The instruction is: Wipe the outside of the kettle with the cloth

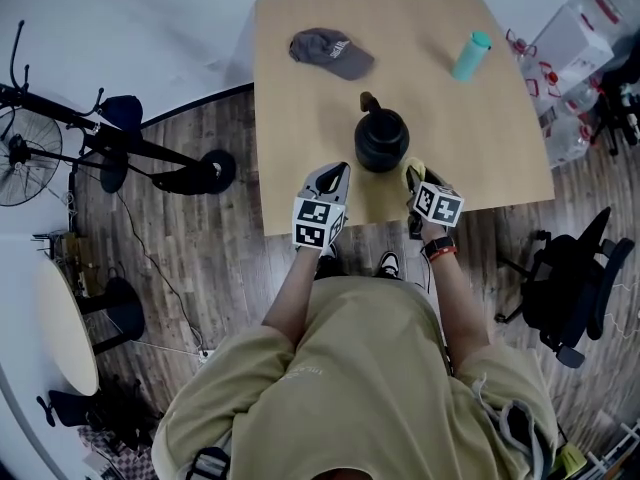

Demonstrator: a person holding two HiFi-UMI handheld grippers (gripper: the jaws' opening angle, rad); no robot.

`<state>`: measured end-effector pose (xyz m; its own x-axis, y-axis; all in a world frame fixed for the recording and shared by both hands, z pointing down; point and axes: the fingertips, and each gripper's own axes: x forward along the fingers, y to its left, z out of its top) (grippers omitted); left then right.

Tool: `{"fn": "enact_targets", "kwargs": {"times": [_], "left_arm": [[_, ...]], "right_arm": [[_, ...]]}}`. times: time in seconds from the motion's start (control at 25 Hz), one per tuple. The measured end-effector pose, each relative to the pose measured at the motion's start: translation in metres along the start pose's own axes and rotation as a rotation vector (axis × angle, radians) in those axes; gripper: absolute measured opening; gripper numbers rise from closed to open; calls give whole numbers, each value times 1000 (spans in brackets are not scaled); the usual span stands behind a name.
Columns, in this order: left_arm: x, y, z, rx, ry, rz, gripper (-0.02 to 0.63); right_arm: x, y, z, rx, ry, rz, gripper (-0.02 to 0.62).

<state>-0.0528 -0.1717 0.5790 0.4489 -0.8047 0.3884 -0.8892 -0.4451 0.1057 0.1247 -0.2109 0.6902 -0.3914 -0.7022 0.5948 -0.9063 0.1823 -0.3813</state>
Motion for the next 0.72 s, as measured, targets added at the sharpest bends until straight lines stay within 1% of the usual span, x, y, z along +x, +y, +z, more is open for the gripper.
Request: {"fn": "enact_targets", "kwargs": {"times": [0.2,0.48,0.56,0.72], "left_arm": [[-3,10,-3,-2,0,-15,25],[-12,29,-1,-1,-10,-21,25],[-15,36,-3,0,-9,-19,25],[-24,53,-7,4,-1,-10,25]], "right_arm": [[-8,40,-29,-52,27,33,154],[6,99,-57,-68,57,72,156],[17,115,-60,-62,54,85,156],[44,146,-65,-16,61,114,156]]}}
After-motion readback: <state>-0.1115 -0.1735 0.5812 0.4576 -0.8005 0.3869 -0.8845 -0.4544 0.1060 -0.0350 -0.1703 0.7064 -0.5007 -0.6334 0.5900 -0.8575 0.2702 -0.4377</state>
